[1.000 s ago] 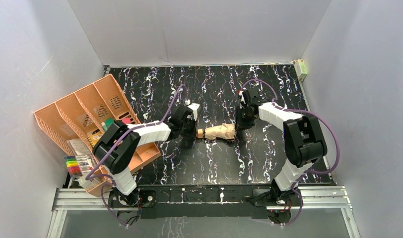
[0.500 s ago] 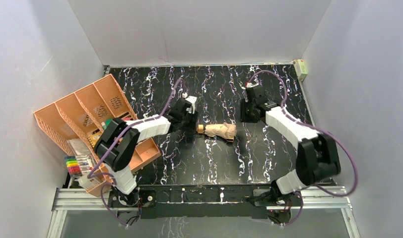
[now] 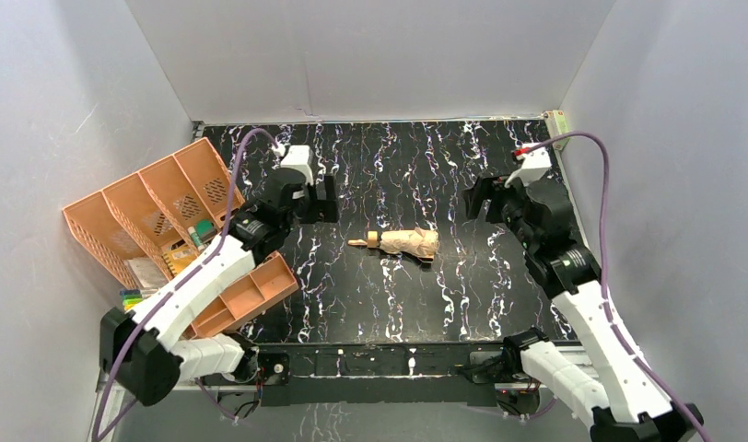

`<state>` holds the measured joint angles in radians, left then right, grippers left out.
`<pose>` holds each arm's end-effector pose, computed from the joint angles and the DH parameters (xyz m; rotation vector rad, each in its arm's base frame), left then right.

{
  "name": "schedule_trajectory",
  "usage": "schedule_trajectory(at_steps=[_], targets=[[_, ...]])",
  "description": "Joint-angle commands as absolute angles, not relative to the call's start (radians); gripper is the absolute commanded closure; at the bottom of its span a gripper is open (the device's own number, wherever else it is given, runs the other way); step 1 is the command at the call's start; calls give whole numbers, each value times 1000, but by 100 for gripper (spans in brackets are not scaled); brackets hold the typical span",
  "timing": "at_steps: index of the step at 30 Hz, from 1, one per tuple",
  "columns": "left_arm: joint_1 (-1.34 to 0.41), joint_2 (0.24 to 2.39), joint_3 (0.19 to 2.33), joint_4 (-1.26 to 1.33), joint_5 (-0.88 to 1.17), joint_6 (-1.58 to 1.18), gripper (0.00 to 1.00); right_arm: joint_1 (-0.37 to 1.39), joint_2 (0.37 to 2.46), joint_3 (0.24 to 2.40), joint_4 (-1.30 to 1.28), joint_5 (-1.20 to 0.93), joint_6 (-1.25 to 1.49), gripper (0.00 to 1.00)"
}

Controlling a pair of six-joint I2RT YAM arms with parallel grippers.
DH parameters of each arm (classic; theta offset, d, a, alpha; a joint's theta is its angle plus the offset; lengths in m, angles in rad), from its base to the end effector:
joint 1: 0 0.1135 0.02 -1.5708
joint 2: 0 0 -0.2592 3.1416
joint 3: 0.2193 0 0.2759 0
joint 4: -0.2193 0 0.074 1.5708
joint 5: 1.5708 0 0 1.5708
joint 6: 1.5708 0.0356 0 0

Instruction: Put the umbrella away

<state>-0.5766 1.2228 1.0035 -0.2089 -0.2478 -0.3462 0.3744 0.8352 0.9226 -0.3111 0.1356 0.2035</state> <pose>0.2615 -0.1596 0.3121 0.0707 2.0007 -0.3486 0.2025 0.0744 0.3647 -0.0564 1.8010 0.2920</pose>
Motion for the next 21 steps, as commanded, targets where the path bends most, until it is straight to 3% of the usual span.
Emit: schedule_trajectory(at_steps=[1, 3, 11, 21], targets=[[-577, 1075, 972, -359, -285, -386, 2, 376, 728, 900, -307, 133, 155, 7], [-577, 998, 942, -393, -302, -403, 2, 376, 671, 879, -332, 147, 160, 2], [-577, 720, 801, -514, -429, -447, 2, 375, 444, 745, -350, 197, 201, 2], [-577, 642, 769, -556, -463, -450, 2, 375, 340, 639, -300, 227, 182, 2]])
